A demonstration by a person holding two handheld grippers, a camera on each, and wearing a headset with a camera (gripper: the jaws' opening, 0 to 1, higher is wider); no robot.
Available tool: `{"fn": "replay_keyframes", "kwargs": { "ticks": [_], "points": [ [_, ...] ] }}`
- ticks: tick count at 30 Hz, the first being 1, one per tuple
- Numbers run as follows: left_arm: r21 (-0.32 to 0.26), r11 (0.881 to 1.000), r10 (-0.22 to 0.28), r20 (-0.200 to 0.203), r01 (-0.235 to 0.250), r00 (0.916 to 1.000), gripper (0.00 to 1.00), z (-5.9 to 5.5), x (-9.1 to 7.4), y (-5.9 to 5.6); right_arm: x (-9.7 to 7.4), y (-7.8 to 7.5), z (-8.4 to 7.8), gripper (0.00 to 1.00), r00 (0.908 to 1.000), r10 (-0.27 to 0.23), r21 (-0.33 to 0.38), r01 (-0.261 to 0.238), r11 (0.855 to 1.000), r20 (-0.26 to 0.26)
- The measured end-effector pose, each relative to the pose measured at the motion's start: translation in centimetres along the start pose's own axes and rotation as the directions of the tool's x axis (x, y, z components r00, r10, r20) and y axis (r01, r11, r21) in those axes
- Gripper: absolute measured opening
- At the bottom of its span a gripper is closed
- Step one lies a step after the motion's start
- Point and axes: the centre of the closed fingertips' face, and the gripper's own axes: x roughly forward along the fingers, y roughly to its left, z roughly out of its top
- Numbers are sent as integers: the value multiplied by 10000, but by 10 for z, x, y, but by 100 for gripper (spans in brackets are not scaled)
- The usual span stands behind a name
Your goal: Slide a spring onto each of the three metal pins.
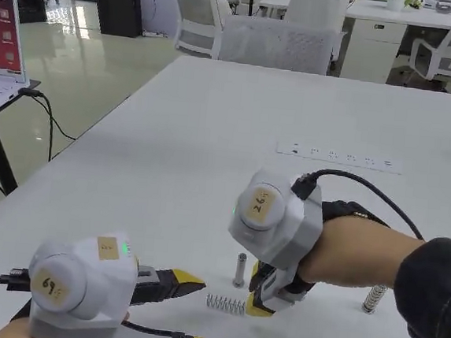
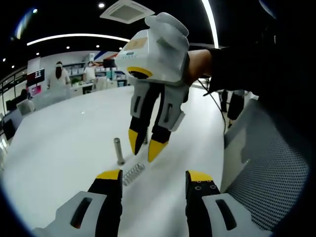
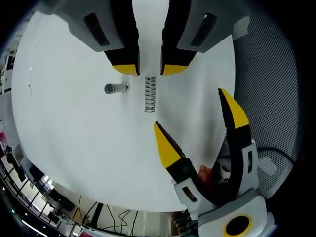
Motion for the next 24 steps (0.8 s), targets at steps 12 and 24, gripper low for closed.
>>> {"fn": "replay_keyframes", "kwargs": {
  "ticks": [12, 24],
  "points": [
    [-15, 10000, -12, -20, 12, 10000, 45, -1, 1, -1, 18, 0, 2, 13, 9999, 114, 86, -114, 9999, -39],
    [24, 10000, -32, -64, 32, 10000, 45, -1, 1, -1, 23, 0, 3, 8, 10000, 25, 35, -24, 10000, -94]
  ]
}}
